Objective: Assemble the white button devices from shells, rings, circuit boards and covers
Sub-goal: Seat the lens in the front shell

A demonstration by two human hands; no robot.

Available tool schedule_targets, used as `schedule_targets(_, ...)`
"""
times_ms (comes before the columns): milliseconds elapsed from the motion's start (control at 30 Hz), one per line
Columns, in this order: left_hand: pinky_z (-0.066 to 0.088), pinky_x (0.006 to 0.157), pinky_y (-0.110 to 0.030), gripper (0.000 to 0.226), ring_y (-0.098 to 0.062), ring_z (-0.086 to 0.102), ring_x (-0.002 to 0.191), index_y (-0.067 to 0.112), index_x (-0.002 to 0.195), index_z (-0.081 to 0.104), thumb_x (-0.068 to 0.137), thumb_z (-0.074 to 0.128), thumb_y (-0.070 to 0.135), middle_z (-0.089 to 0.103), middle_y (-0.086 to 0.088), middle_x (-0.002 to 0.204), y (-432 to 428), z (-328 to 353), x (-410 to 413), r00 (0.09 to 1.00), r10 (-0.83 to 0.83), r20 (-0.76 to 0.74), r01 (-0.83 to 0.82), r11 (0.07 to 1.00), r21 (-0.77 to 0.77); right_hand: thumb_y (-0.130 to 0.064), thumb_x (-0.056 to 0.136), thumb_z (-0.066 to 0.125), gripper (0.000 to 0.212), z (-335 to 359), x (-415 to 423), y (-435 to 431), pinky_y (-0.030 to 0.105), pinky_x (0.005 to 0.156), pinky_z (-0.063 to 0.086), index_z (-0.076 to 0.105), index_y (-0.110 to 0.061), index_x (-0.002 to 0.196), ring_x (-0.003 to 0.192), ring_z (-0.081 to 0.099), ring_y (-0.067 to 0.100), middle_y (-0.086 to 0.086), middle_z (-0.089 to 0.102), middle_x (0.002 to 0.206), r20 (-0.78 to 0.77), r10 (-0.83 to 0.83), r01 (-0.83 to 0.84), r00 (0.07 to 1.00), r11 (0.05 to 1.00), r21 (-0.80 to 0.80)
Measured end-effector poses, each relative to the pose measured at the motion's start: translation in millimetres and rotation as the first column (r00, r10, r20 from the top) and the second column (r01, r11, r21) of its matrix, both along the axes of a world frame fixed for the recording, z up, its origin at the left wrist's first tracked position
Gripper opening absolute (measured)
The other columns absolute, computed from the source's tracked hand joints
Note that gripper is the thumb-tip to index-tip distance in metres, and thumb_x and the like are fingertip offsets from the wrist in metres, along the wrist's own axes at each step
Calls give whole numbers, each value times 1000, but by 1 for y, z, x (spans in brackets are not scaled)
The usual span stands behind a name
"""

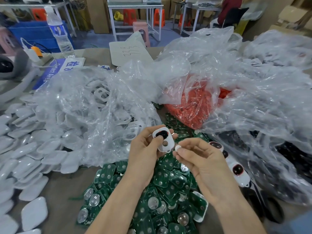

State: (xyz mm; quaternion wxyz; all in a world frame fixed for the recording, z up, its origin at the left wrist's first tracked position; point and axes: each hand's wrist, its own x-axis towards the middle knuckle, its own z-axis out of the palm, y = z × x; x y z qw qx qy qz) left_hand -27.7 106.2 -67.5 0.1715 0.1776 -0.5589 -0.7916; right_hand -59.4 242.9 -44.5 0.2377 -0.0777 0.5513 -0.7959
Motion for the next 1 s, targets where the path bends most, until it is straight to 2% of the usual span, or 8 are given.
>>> schedule_targets(233,59,71,-28,24,-21,73,93,9,105,64,96,46,-5,76,-9,96,-1,0,0,999,-23,-39,25,999,49,-7,64,72,15,2,-6,-3,21,67,55,77,-15,76,72,68,19,9,70,76,-49,-30,31,998,999,23)
schedule_targets(367,59,71,-28,18,-24,73,95,8,105,59,97,47,-4,76,-13,97,0,-1,-1,999,1,-51,4,996,86,-9,64,74,12,-1,-5,-6,19,65,54,76,-19,71,71,67,15,6,71,74,-67,-36,41,997,997,73)
schedule_targets(500,58,68,-26,14,-24,73,94,9,102,55,98,48,-2,75,-13,97,1,-1,-1,998,14,-62,-8,995,101,-2,77,74,17,-4,-4,-10,17,65,52,74,-19,73,69,63,11,2,70,74,-184,-75,113,980,972,205)
schedule_targets(633,57,74,-28,10,-24,72,96,12,104,52,99,49,3,76,-7,101,5,-3,-1,997,4,-79,0,999,48,-8,80,74,11,-8,-2,-18,16,59,48,71,-17,75,62,58,9,6,69,90,-261,-120,195,958,940,281)
schedule_targets(700,57,75,-29,9,-24,72,97,11,104,50,100,47,3,75,-7,103,7,-4,-1,996,2,-91,2,999,40,-9,82,73,11,-11,-3,-21,17,59,47,71,-18,76,61,57,11,9,68,94,-246,-159,229,956,930,289)
schedule_targets(800,57,74,-28,13,-24,72,96,12,102,49,99,45,-1,75,-6,104,10,-5,-1,995,5,-102,-1,999,40,-3,83,70,11,-13,-3,-25,22,64,52,70,-12,78,67,65,11,3,73,83,-152,-191,222,970,949,223)
schedule_targets(900,57,75,-29,16,-24,72,96,13,101,49,98,45,-3,75,-6,105,12,-5,-1,993,12,-117,-8,999,33,2,83,68,11,-13,-4,-28,26,71,58,69,-8,78,75,69,17,4,73,77,-100,-199,214,975,962,172)
schedule_targets(1000,55,80,-33,19,-24,71,97,14,100,48,99,42,-3,75,-6,106,13,-4,-1,991,14,-133,-10,1000,28,3,82,68,15,-13,-7,-29,23,67,55,67,-11,75,71,65,15,4,71,75,-92,-226,239,970,957,163)
